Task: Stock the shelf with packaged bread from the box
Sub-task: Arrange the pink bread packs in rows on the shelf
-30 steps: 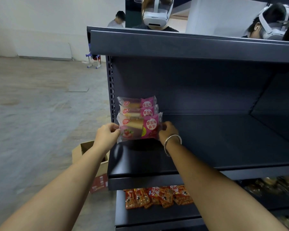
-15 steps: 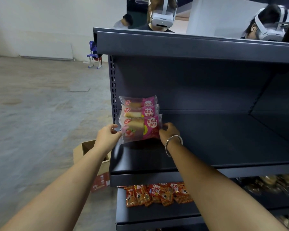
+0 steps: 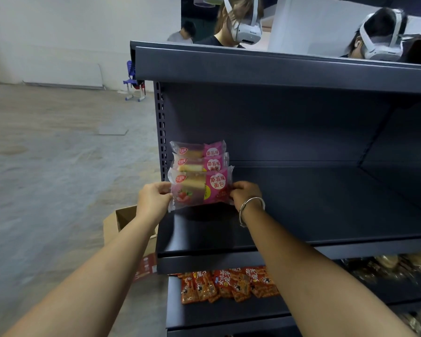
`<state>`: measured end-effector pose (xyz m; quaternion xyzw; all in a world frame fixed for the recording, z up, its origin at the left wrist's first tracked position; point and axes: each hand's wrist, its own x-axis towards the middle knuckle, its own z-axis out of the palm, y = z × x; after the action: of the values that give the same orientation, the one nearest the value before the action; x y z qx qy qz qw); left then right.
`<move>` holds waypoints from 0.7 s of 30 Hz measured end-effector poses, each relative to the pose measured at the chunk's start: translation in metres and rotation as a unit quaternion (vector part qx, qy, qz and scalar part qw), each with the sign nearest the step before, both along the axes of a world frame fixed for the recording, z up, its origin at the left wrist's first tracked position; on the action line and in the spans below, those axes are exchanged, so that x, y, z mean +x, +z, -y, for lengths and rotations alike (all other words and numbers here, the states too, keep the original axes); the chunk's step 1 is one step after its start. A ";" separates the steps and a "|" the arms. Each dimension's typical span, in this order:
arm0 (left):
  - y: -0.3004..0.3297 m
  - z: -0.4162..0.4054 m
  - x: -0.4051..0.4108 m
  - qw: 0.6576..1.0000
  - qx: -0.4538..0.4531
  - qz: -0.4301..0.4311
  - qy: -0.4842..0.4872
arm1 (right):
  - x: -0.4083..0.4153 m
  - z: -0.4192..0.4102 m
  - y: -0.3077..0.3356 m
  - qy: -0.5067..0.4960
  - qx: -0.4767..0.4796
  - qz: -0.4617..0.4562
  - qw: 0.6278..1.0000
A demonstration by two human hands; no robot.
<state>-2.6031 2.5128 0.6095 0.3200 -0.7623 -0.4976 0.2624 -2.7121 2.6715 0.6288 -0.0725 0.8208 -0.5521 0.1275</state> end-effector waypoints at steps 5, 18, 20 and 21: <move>-0.002 0.005 -0.006 0.999 0.023 -0.030 0.010 | 0.002 0.003 0.002 -0.008 -0.005 -0.012 1.000; -0.007 0.013 -0.012 0.998 0.048 -0.049 0.010 | -0.009 0.011 -0.002 -0.022 0.017 -0.042 0.999; -0.008 0.011 -0.010 0.998 0.047 -0.052 0.000 | -0.008 0.011 -0.003 -0.014 0.034 -0.054 0.998; -0.009 0.011 -0.009 0.998 0.046 -0.052 -0.004 | -0.007 0.010 -0.003 -0.008 0.042 -0.059 0.997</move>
<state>-2.6119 2.5014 0.6008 0.3029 -0.7250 -0.5492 0.2846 -2.7193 2.6615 0.6254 -0.0930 0.8500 -0.5127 0.0779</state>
